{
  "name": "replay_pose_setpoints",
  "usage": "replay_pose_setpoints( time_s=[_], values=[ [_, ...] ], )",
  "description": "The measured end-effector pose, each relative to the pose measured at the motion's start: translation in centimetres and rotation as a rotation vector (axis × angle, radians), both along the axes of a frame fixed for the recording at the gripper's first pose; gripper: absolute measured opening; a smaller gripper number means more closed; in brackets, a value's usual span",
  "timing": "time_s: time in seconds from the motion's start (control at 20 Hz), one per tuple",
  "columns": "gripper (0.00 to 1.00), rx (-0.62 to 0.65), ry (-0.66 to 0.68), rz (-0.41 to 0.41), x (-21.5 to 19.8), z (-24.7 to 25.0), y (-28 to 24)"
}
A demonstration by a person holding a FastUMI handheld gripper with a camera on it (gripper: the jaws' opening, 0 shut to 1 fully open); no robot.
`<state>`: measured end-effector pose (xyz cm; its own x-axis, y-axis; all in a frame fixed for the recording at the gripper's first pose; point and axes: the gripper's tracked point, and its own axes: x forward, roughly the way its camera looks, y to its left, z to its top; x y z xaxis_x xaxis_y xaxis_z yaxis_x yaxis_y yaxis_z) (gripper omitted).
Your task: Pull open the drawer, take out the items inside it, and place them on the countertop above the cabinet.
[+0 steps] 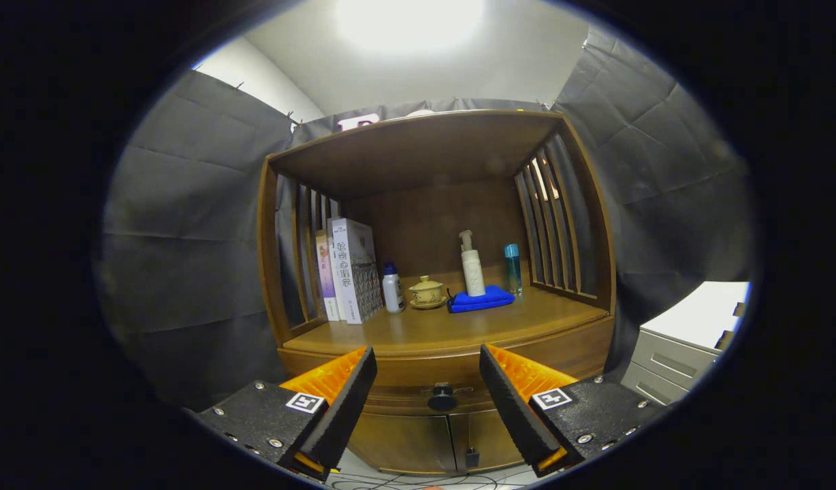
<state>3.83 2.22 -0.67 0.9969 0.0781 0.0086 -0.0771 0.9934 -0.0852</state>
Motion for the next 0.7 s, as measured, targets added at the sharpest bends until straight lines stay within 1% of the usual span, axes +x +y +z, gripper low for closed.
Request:
replay_pose_setpoints(
  time_s=[0.1, 0.25, 0.4, 0.55, 0.7],
  values=[
    [0.95, 0.002, 0.005, -0.002, 1.3, -0.2, 0.0],
    [0.95, -0.031, 0.027, 0.007, 2.9, -1.7, 0.5],
    [0.95, -0.076, 0.054, 0.013, 4.0, -4.4, 0.4],
    [0.95, -0.089, 0.093, 0.009, 5.8, -7.0, 0.0],
    [0.95, -0.105, 0.143, -0.015, 7.3, -9.8, -1.0]
  ],
)
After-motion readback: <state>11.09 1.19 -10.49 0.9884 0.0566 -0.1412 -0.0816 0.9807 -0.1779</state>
